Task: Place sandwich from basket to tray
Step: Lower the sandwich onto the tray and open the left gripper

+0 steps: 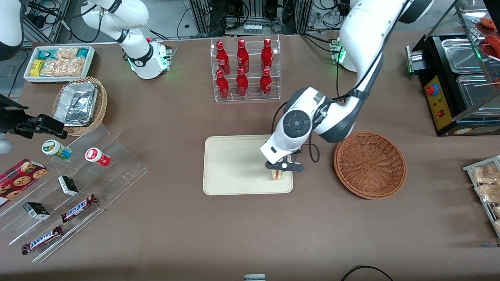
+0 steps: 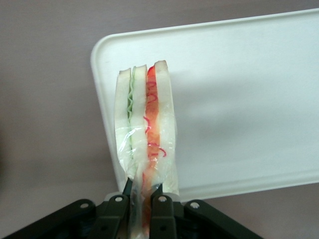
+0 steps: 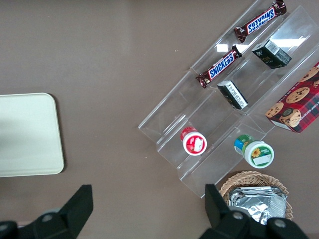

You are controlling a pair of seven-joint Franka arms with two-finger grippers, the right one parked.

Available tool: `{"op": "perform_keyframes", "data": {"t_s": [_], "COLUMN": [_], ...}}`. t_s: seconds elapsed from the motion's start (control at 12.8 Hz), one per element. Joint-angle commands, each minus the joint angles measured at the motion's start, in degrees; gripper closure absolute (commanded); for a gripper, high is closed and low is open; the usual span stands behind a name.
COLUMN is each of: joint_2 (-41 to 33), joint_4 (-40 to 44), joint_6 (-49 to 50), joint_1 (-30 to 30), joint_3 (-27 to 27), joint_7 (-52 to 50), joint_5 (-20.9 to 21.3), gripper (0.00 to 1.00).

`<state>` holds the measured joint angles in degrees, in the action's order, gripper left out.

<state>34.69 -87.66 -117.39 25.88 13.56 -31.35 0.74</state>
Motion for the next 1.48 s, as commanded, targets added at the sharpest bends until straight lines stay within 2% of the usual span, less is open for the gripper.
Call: {"op": "perform_keyframes", "data": {"t_s": [0.0,0.55,0.78,1.33,1.4], "joint_2": [4.3,7.1,7.2,9.0,9.2], "joint_4": [3.9,4.6,4.5,4.4,4.4], "joint_6": [-2.1,-3.0,-2.9,-2.9,-3.0], "joint_1": [2.6,2.7,2.7,3.5,3.5], "joint_3": [-0.5,-0.6,-0.6,-0.5,-0.5], "joint_7": [-2.7,-1.8,1.0,0.6,0.4], "joint_5": [0.0,0.4,2.3,2.4,2.4], "gripper": [1.0,1.0,1.0,1.0,0.77]}}
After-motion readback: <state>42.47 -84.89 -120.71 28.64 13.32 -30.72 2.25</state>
